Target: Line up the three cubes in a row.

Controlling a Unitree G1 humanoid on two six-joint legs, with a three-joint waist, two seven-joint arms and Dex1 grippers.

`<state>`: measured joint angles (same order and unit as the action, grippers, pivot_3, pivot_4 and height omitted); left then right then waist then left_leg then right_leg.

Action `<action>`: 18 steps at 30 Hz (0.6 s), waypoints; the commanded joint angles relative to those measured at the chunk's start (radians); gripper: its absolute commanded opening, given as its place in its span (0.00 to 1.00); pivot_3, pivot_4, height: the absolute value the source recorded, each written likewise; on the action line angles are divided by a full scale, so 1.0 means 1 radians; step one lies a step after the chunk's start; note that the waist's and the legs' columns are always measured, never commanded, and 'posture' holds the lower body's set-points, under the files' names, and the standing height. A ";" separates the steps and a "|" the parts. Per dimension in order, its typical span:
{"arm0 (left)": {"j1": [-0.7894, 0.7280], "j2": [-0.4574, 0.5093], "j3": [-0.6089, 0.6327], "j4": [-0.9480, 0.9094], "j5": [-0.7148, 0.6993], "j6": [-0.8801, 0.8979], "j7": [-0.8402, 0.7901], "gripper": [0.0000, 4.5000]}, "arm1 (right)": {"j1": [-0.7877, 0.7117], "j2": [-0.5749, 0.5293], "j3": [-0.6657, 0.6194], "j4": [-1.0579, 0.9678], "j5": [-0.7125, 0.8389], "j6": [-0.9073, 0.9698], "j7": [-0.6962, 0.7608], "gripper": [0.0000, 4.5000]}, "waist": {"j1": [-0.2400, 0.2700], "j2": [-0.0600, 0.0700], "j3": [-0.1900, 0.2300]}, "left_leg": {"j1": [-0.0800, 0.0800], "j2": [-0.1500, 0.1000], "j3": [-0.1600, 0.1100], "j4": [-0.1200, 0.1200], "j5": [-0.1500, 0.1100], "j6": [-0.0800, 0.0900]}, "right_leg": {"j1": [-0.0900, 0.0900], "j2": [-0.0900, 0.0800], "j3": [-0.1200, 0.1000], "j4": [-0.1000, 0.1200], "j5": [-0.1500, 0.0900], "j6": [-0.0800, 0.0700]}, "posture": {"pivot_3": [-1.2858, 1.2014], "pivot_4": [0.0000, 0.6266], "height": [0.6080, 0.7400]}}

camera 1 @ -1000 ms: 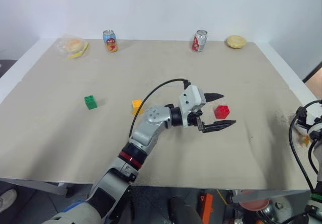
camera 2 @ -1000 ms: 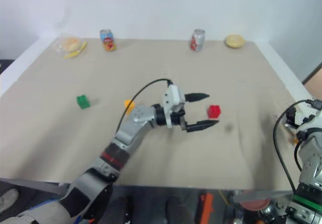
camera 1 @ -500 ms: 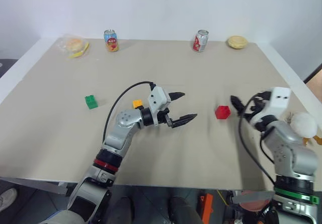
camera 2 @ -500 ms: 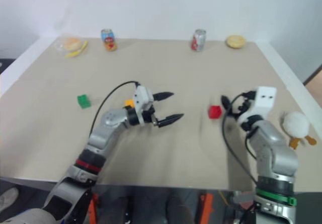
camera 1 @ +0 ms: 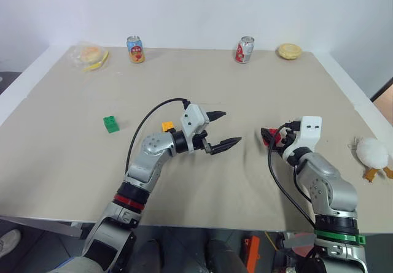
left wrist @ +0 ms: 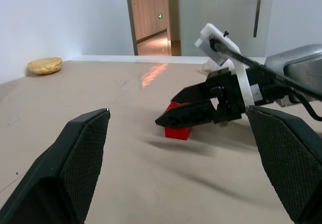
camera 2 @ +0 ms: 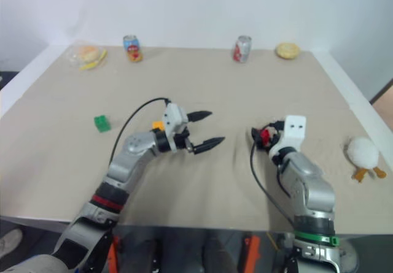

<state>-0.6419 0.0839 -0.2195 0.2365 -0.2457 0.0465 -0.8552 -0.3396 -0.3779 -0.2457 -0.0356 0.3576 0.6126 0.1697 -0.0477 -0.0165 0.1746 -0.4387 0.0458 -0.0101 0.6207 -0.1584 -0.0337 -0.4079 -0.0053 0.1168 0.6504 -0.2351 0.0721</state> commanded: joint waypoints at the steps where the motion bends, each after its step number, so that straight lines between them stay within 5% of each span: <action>1: -0.023 -0.008 0.010 -0.028 -0.007 -0.010 0.003 1.00 | -0.020 0.019 0.009 0.008 -0.027 -0.023 -0.020 0.99 | 0.000 0.000 0.000 | 0.000 0.000 0.000 0.000 0.000 0.000 | 0.000 0.000 0.000 0.000 0.000 0.000 | 0.52 0.24 0.97; 4: -0.033 -0.013 0.011 -0.021 -0.005 -0.013 0.006 1.00 | -0.031 0.038 0.013 0.029 -0.041 -0.034 -0.030 0.94 | 0.000 0.000 0.000 | 0.000 0.000 0.000 0.000 0.000 0.000 | 0.000 0.000 0.000 0.000 0.000 0.000 | 0.52 0.24 0.97; 13: -0.033 -0.020 0.012 -0.023 -0.003 -0.015 0.007 1.00 | -0.043 0.039 0.000 0.033 -0.062 -0.050 -0.025 0.29 | 0.000 0.000 0.000 | 0.000 0.000 0.000 0.000 0.000 0.000 | 0.000 0.000 0.000 0.000 0.000 0.001 | 0.52 0.24 0.97; 18: -0.004 0.017 0.010 -0.058 -0.022 0.003 -0.037 1.00 | -0.045 -0.012 0.014 -0.015 -0.021 -0.063 0.110 0.29 | 0.000 0.000 0.000 | 0.000 0.000 0.000 0.000 0.000 0.000 | 0.000 0.000 0.000 0.000 0.000 0.001 | 0.52 0.24 0.97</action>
<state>-0.6477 0.0893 -0.2194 0.2314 -0.2468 0.0481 -0.8708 -0.3656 -0.3587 -0.2299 0.0148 0.3030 0.5690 0.2137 -0.0477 -0.0164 0.1746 -0.4390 0.0457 -0.0100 0.6206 -0.1585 -0.0337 -0.4079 -0.0054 0.1169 0.6504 -0.2349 0.0728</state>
